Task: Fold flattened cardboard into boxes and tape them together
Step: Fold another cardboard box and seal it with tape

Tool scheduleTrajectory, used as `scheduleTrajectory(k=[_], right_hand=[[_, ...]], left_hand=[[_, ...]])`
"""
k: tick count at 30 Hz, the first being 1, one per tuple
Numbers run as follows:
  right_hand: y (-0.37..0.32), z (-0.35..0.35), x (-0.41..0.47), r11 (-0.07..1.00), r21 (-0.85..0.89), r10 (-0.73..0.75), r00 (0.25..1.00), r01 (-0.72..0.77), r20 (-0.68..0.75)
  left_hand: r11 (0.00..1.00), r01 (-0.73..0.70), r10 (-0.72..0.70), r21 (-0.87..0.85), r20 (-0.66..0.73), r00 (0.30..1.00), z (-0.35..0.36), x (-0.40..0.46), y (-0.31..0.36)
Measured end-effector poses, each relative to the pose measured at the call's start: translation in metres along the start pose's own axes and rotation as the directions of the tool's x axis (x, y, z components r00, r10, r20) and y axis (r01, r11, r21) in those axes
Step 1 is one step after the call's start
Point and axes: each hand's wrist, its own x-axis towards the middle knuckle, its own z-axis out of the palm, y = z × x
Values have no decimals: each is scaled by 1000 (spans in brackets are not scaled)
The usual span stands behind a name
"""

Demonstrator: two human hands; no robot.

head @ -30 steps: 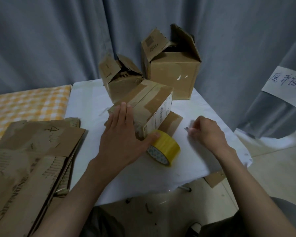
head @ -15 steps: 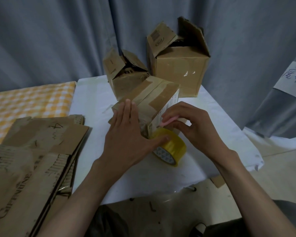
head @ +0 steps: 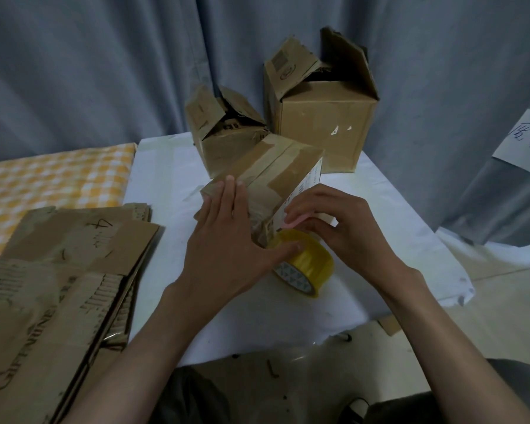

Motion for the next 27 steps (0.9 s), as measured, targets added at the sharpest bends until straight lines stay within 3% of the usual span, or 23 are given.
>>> scheduleTrajectory(k=[13, 17, 21, 24, 26, 27], right_hand=[[12, 1, 1, 989, -140, 34, 999, -39, -41], [31, -7, -2, 922, -155, 337, 933, -354, -127], [50, -14, -18, 728, -213, 663, 748, -651, -19], [53, -14, -22, 616, -302, 766, 642, -728, 15], [44, -10, -18, 650, -316, 705, 704, -691, -89], [37, -7, -14, 701, -217, 671, 731, -679, -120]], left_hand=[[1000, 9, -9, -16, 10, 1000, -2, -1, 1], [1000, 13, -13, -24, 9, 1000, -2, 0, 1], [999, 15, -14, -39, 15, 1000, -1, 0, 1], [999, 19, -19, -36, 15, 1000, -1, 0, 0], [999, 19, -19, -34, 8, 1000, -1, 0, 0], [999, 19, -19, -32, 0, 1000, -1, -1, 0]])
